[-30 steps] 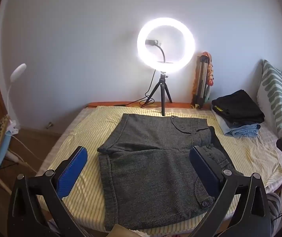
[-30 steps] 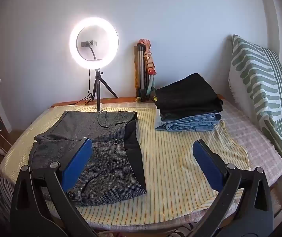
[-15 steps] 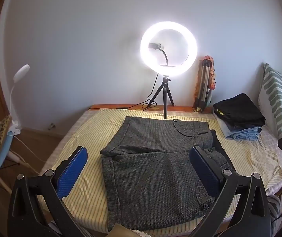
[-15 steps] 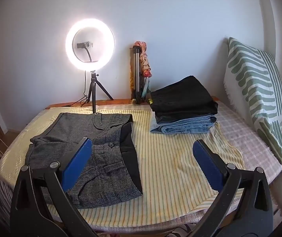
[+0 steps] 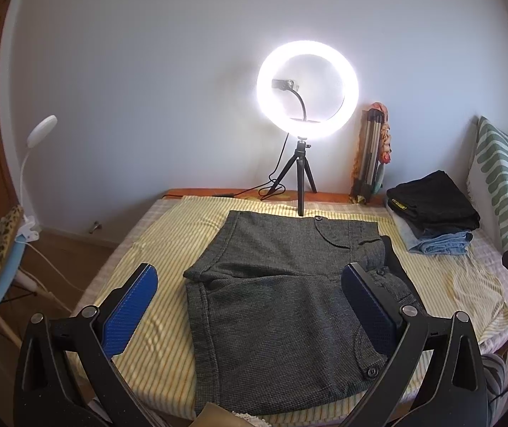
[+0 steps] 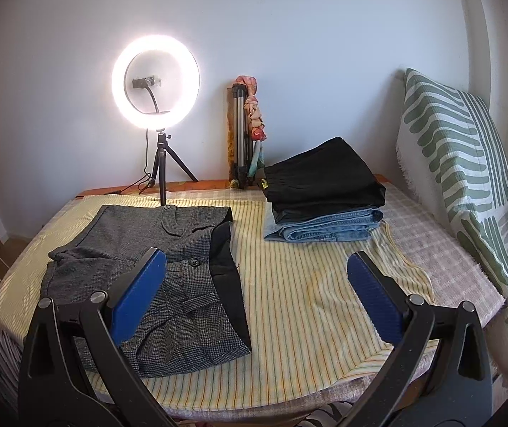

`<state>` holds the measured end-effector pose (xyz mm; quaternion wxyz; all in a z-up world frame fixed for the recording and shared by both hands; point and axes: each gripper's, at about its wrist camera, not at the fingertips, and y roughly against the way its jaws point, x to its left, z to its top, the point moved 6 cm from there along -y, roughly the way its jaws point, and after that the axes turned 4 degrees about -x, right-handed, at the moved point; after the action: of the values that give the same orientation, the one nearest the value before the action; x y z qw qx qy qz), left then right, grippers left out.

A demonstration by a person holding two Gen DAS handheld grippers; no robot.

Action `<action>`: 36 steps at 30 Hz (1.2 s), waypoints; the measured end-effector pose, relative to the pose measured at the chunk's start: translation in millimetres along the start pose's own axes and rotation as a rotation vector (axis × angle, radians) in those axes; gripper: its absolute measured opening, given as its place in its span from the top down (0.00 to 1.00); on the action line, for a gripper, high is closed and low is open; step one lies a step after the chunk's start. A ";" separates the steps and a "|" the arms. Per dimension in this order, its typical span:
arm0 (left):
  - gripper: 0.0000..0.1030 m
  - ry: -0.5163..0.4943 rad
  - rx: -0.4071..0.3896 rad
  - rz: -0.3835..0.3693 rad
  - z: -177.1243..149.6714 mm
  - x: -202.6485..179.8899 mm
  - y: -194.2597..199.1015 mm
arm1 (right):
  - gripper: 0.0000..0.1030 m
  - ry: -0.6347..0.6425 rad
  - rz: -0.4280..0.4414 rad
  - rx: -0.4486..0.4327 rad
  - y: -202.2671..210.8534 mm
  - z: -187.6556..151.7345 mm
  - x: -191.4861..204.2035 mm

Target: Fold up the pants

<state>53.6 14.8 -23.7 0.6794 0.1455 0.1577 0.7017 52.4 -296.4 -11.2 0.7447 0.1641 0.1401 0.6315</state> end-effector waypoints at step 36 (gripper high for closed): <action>0.00 0.005 0.020 0.020 7.2 6.0 -6.5 | 0.00 0.005 -0.020 0.004 -5.8 12.2 -3.5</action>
<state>62.3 21.1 -19.9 0.6706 0.1521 0.1647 0.7071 62.1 -301.5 -2.6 0.7505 0.1627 0.1447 0.6240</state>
